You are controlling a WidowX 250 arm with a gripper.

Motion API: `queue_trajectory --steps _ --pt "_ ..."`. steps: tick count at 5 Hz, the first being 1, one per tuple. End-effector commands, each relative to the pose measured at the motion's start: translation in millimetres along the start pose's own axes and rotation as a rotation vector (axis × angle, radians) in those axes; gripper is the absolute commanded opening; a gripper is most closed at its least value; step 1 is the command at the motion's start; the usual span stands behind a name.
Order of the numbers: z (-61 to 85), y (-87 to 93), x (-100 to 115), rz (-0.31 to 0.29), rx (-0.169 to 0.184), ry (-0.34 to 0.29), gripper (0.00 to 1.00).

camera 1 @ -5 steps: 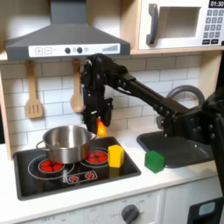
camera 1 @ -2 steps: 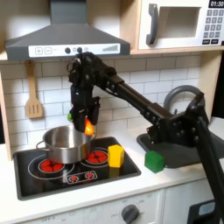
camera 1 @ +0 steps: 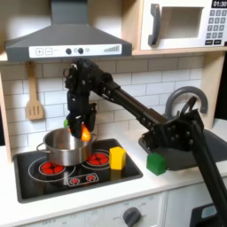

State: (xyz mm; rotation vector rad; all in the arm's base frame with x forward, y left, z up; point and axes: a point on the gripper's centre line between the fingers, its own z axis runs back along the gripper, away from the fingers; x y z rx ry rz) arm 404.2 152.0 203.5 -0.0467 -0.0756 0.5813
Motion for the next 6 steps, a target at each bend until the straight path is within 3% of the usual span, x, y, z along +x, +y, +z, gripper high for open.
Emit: queue_trajectory --steps 1,4,6 --pt "-8.8 6.0 3.6 0.025 0.024 0.02 0.0" --pt "-23.4 11.0 8.3 0.052 0.066 0.045 0.0" --pt "-21.6 9.4 8.5 0.072 0.073 0.04 0.04"
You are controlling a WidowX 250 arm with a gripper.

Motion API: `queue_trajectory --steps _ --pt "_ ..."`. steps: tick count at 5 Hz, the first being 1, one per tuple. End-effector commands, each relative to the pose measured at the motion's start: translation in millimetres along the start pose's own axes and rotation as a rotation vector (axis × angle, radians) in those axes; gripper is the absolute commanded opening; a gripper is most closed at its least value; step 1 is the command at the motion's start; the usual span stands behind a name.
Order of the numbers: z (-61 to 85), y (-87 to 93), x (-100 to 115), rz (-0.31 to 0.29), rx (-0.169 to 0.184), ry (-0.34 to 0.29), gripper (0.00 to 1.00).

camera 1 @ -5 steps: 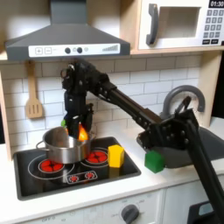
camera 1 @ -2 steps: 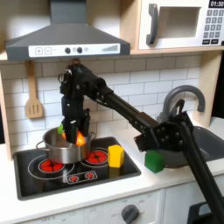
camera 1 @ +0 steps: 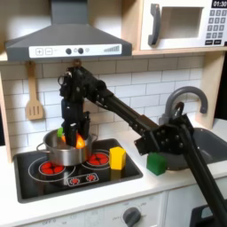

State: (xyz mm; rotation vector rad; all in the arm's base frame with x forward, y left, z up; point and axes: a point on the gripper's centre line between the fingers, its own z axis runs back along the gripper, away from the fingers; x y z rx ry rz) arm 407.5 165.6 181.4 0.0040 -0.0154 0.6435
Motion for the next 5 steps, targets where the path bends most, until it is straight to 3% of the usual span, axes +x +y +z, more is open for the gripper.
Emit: queue_trajectory --steps 1,2,4,5 --pt "0.9 0.3 -0.3 0.019 -0.002 0.0 1.0" --pt "1.3 0.6 1.3 0.029 0.009 -0.014 1.0" --pt "2.4 -2.9 2.8 0.036 -0.004 -0.021 1.0" --pt "12.2 -6.4 1.2 0.03 -0.022 -0.031 1.0"
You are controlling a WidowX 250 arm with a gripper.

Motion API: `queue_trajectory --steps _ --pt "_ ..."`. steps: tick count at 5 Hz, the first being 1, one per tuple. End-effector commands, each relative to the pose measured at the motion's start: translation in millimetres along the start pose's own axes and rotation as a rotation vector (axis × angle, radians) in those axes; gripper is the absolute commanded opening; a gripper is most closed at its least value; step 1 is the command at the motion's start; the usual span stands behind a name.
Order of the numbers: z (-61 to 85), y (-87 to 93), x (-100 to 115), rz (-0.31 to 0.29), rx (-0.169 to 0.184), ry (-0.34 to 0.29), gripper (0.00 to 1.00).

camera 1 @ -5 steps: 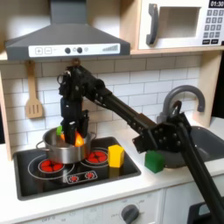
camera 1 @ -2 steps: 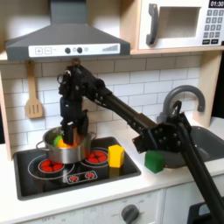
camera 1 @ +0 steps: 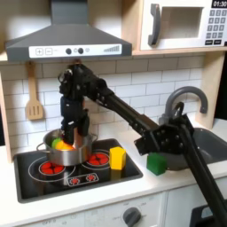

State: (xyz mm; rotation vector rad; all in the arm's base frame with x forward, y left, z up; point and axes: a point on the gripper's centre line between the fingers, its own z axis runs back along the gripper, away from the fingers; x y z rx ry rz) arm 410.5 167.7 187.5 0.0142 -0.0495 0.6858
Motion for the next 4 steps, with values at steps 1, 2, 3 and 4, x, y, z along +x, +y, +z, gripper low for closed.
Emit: queue_trajectory --steps 1,2,3,4 --pt "8.4 -3.2 -7.5 -0.015 -0.013 0.008 1.0" --pt "-2.9 -2.0 -10.8 -0.021 -0.011 0.037 1.0" --pt "-24.8 -3.3 -26.7 -0.07 0.01 0.093 1.0" --pt "-6.5 -4.6 -33.6 -0.094 -0.015 0.064 1.0"
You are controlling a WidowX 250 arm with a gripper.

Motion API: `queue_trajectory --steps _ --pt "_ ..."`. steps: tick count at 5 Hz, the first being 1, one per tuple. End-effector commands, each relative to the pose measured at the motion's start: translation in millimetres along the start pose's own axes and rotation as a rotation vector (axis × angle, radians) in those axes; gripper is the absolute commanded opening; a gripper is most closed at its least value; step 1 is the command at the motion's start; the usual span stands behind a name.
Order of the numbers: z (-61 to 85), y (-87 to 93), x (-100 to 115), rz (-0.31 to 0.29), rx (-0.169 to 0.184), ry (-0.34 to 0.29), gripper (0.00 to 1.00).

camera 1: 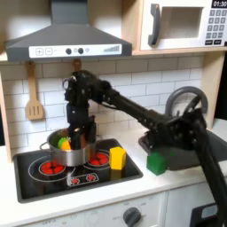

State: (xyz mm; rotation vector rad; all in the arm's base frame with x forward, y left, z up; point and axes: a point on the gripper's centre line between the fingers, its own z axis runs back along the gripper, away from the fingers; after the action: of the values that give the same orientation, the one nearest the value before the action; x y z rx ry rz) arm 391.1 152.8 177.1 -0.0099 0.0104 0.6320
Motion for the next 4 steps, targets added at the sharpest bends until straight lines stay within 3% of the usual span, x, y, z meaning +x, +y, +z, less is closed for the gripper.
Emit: queue_trajectory --steps 1,4 --pt "3.2 -12.5 -13.6 -0.068 -0.02 0.002 1.0" --pt "0.3 -9.9 -14.6 -0.062 -0.01 0.015 1.0"
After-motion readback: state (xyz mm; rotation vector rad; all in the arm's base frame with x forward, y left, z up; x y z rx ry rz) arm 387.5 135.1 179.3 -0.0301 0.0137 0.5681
